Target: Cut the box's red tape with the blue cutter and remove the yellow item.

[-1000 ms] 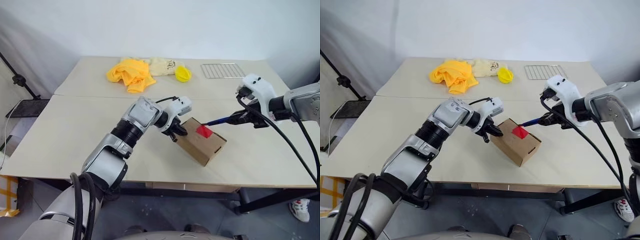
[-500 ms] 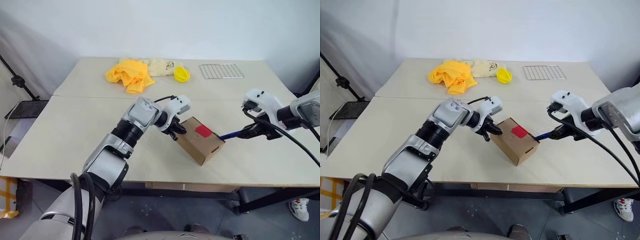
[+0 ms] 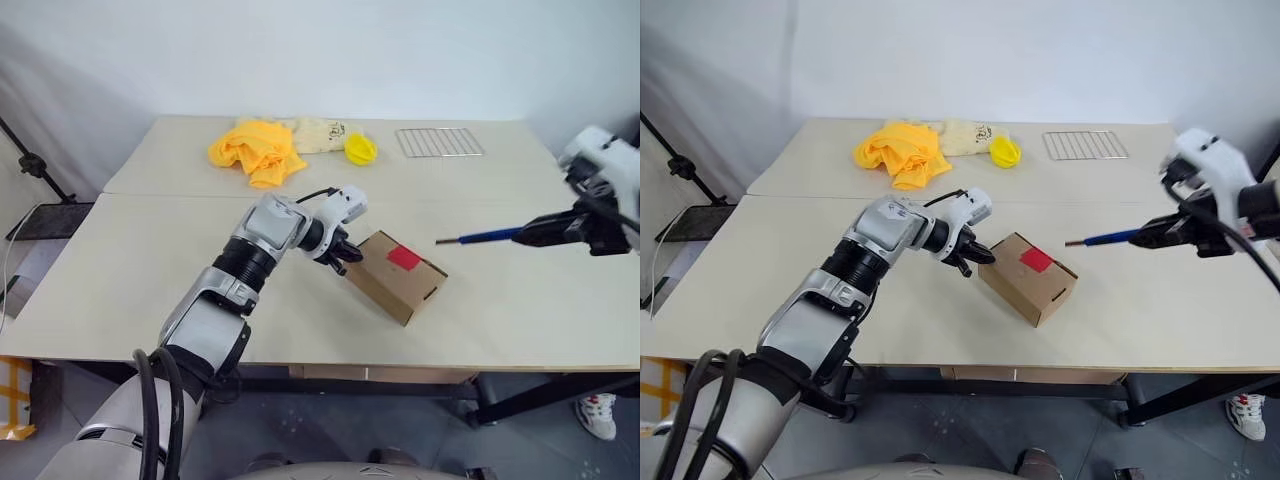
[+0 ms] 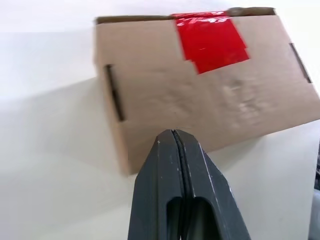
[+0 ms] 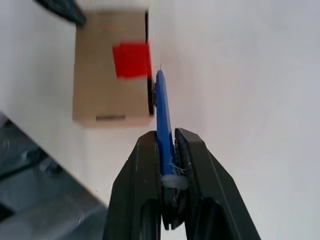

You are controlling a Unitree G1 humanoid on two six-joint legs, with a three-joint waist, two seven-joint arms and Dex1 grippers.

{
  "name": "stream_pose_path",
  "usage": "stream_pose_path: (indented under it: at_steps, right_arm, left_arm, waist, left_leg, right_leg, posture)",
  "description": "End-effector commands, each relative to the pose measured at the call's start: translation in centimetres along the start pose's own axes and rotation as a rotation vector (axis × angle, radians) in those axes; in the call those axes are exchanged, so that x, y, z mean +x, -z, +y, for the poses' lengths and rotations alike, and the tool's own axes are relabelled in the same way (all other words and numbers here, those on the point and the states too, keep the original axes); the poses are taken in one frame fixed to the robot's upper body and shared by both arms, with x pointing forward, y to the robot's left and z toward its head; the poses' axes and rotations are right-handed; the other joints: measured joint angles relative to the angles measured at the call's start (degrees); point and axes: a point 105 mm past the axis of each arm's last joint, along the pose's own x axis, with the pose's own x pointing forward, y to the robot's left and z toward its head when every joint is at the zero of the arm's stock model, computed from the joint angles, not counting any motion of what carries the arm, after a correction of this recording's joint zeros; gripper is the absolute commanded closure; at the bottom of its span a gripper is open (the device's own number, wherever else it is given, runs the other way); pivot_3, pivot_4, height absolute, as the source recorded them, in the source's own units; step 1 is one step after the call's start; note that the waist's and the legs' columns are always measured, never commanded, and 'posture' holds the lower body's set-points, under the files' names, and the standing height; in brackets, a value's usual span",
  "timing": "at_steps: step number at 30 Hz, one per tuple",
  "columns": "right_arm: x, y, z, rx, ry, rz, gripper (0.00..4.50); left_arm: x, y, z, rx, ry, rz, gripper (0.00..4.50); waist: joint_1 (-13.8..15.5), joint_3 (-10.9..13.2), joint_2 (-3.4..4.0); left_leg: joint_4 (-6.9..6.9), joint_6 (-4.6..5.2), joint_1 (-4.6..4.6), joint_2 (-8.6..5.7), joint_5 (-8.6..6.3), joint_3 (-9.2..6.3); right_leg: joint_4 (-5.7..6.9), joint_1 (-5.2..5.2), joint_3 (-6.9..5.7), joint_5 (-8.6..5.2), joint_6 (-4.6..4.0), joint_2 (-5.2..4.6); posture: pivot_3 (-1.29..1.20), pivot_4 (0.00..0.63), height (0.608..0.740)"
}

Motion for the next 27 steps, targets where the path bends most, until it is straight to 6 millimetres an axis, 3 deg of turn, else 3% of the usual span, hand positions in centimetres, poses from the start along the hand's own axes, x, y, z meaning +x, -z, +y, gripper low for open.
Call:
stream_pose_path:
  at_steps: [1,8,12,16,22,23,25,27]
  right_arm:
    - [-1.9,-1.2,-1.5,0.015,0.114,-0.2,4.34]
    - [0.4,2.6,-2.6,0.009,0.281,-0.398,4.34]
    - [2.0,5.8,-3.6,0.108,0.398,-0.501,4.34]
    - [4.1,8.1,-3.4,0.197,0.437,-0.583,4.34]
    - [7.5,12.1,-3.3,0.263,0.508,-0.544,4.34]
    - [8.0,12.5,-3.1,0.272,0.513,-0.54,4.34]
    - [8.6,13.3,-3.1,0.309,0.537,-0.55,4.34]
    - [9.1,14.2,-3.3,0.339,0.57,-0.546,4.34]
  left_arm:
    - [-0.6,-0.8,-0.6,0.012,0.037,-0.067,4.5]
    - [-1.5,-1.8,-1.5,-0.012,0.111,-0.177,4.5]
    - [-1.4,-1.2,-1.9,-0.021,0.141,-0.182,4.5]
    - [-1.1,-0.8,-2.5,-0.041,0.179,-0.197,4.5]
    - [-0.5,-0.1,-2.3,-0.074,0.171,-0.202,4.5]
    - [-0.4,0.0,-2.3,-0.083,0.168,-0.203,4.5]
    - [-0.2,0.2,-2.2,-0.093,0.166,-0.205,4.5]
    - [0.0,0.3,-2.1,-0.103,0.164,-0.207,4.5]
  waist:
    - [0.1,0.0,-0.03]
    - [0.0,-0.3,-0.31]
    - [-0.1,-0.3,-0.3]
    - [-0.3,-0.4,-0.14]
    - [-0.5,-0.5,0.0]
    - [-0.6,-0.5,0.02]
    - [-0.8,2.2,0.11]
    - [-1.0,2.6,0.26]
  left_leg:
    - [0.05,0.0,0.0,0.0,0.0,0.0]
    - [0.03,0.0,0.04,-0.03,0.0,-0.01]
    - [-0.12,0.0,0.34,-0.03,0.0,0.01]
    - [-0.2,0.0,0.79,-0.02,0.0,0.02]
    - [-0.18,0.0,0.88,-0.03,0.0,0.01]
    - [-0.19,0.0,0.9,-0.03,0.0,0.01]
    - [-0.14,0.09,1.1,0.02,-0.08,0.02]
    - [-0.13,0.22,1.12,0.01,-0.02,-0.06]
  right_leg:
    - [0.02,0.0,0.01,0.0,0.0,0.0]
    - [0.06,0.04,0.01,0.01,0.02,-0.01]
    - [0.0,0.31,0.02,0.01,0.02,0.0]
    - [-0.1,0.76,0.03,0.01,0.02,0.01]
    - [-0.08,0.84,0.05,0.01,0.02,0.01]
    - [-0.08,0.84,0.05,0.01,0.02,0.01]
    - [-0.03,1.27,0.14,-0.03,-0.05,0.04]
    - [0.04,0.95,0.27,0.07,-0.18,0.05]
  posture:
    - [0.0,0.0,0.74]
    - [0.0,0.0,0.74]
    - [0.0,0.0,0.74]
    - [0.0,0.0,0.74]
    - [0.0,0.0,0.74]
    - [0.0,0.15,0.74]
    - [0.0,0.15,0.74]
    - [0.0,0.15,0.74]
